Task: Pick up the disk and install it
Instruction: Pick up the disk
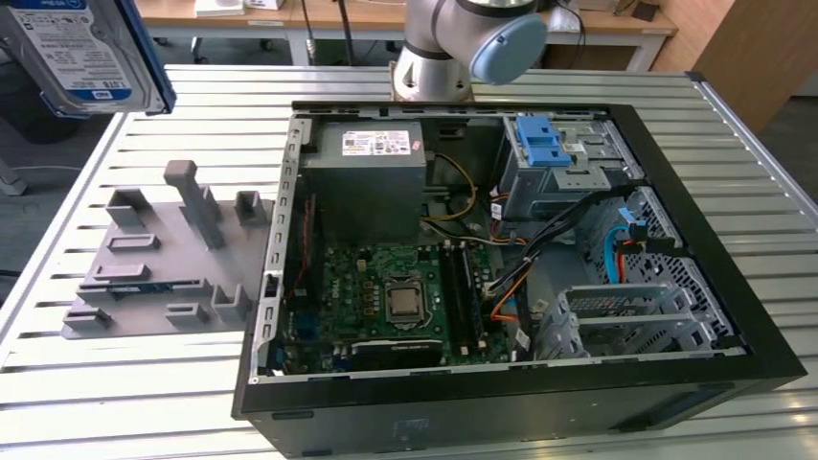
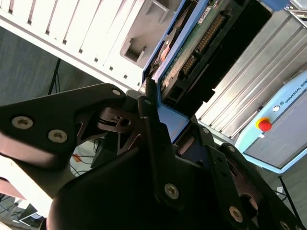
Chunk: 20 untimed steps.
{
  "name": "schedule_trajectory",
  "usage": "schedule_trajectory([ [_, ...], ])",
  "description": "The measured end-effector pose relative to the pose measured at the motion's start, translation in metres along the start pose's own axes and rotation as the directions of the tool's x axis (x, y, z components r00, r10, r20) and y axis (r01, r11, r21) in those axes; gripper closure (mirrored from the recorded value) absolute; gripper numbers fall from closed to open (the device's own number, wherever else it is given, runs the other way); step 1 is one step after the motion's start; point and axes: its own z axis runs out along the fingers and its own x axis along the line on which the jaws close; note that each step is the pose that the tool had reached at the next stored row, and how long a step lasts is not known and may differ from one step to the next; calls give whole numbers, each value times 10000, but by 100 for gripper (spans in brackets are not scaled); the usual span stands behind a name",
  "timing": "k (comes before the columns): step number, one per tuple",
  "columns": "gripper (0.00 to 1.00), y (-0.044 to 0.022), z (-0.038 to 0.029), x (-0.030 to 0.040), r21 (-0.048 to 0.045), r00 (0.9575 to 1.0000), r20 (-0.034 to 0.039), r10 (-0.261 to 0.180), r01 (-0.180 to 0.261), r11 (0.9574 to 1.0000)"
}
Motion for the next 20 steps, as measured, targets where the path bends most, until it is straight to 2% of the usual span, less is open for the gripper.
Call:
schedule_trajectory([
  [5, 64, -18, 2, 45, -1, 10000, 0, -1, 1, 10000],
  [9, 64, -24, 3, 81, -2, 10000, -50, -1, 1, 10000],
  [13, 64, -45, 2, 107, -3, 10000, -56, -1, 0, 10000],
  [20, 64, -231, 3, 119, -10, 10000, -56, -1, 1, 10000],
])
